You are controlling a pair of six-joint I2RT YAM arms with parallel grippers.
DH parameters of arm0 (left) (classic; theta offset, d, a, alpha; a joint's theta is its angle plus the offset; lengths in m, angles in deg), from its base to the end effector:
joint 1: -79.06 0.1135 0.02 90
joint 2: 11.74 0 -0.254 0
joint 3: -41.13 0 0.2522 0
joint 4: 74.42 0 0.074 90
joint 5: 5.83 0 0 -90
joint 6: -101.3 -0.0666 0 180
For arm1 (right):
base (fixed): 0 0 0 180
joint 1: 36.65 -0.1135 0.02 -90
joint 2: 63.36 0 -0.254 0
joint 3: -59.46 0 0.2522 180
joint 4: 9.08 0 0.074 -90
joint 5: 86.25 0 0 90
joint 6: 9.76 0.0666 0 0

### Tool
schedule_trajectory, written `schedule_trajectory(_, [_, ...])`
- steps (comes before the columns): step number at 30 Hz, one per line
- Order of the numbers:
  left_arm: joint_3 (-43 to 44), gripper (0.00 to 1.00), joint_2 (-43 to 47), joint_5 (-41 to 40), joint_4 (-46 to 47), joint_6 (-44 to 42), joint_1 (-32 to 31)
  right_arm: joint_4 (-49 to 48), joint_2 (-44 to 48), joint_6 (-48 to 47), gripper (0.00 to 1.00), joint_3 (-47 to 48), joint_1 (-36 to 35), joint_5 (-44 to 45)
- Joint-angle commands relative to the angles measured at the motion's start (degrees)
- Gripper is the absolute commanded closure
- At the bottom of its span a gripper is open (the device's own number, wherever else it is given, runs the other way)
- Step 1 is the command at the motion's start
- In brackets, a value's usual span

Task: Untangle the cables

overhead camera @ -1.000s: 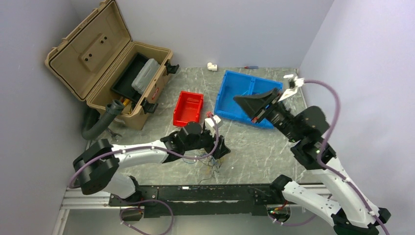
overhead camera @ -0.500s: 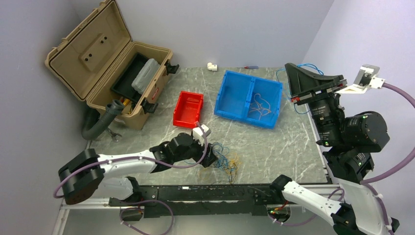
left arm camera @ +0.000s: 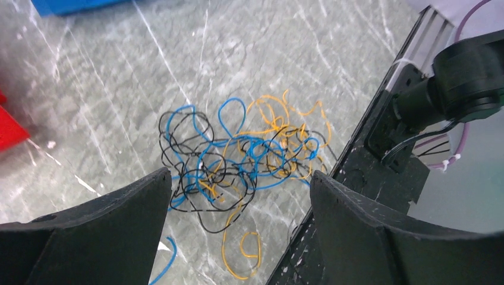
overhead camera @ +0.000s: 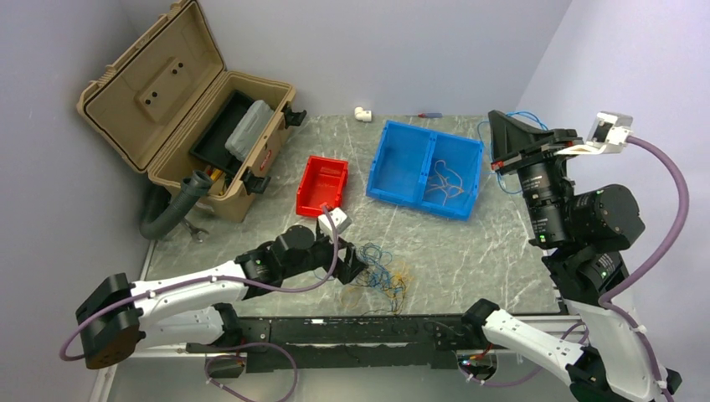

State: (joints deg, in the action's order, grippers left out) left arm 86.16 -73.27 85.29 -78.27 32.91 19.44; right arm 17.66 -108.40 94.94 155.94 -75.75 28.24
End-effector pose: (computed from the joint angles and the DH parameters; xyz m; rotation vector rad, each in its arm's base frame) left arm 0.1367 -0.2358 0.2163 0.6807 1.9335 -0.9434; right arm 0.1106 0.0543 0.5467 0.1361 1.1927 0.5827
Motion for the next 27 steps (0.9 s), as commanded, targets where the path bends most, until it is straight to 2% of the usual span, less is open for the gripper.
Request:
schedule_trajectory(1, [2.80,0.10,3.55,0.52,2.32,-3.30,-0.24,-0.32,0.01,0.62,1.00,-1.82,-0.03,-0.49])
schedule_trajectory(11, [5.23,0.07,3.17,4.13,7.50,-6.20,-0.24,-0.29,0.56,4.90,1.00,-6.19,0.01,-4.68])
schedule_trajectory(18, [7.57,0.07,0.81,4.74,7.08,-6.13,-0.24,-1.15,-1.36,5.51,1.00,-10.60,0.02,-2.29])
schedule_trajectory(24, [6.88,0.06,2.27,0.40,2.89,-3.82,-0.24,0.83,-8.60,6.78,1.00,-13.22,0.72,5.10])
schedule_trajectory(27, [6.71,0.05,3.62,-2.80,-0.96,-2.71,-0.25,3.01,-15.32,9.50,1.00,-13.08,3.31,4.40])
